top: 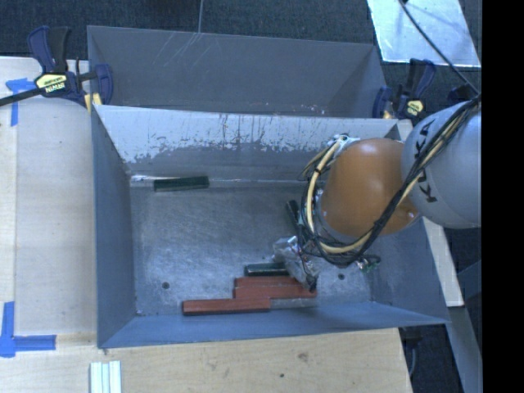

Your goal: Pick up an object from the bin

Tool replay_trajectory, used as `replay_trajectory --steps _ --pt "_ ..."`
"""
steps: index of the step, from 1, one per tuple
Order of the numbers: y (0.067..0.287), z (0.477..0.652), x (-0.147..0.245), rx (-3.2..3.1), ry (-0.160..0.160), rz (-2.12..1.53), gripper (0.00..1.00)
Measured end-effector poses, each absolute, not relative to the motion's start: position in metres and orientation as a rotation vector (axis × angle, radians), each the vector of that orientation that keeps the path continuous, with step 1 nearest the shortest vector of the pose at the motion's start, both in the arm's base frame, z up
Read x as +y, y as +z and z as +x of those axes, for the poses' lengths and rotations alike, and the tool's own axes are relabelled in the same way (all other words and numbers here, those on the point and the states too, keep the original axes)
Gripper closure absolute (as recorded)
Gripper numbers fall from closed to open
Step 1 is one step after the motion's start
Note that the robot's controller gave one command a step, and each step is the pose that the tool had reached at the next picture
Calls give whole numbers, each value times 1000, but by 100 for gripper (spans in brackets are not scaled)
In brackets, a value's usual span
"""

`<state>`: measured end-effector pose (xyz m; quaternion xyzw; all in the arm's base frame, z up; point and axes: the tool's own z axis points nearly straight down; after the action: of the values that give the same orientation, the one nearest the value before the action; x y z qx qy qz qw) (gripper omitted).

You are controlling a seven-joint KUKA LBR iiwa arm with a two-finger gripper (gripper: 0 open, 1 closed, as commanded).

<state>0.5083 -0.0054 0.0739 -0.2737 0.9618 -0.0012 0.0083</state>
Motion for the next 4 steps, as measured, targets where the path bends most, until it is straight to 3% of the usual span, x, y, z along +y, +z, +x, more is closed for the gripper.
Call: replay_trajectory --steps 1,2,3,4 --pt "71 505 -6 3014 -1 -861 0" --pt "74 508 -6 3008 -4 -855 100" --pt "71 505 -6 3015 -1 -860 0" --pt "73 507 -7 3012 -5 -855 100"
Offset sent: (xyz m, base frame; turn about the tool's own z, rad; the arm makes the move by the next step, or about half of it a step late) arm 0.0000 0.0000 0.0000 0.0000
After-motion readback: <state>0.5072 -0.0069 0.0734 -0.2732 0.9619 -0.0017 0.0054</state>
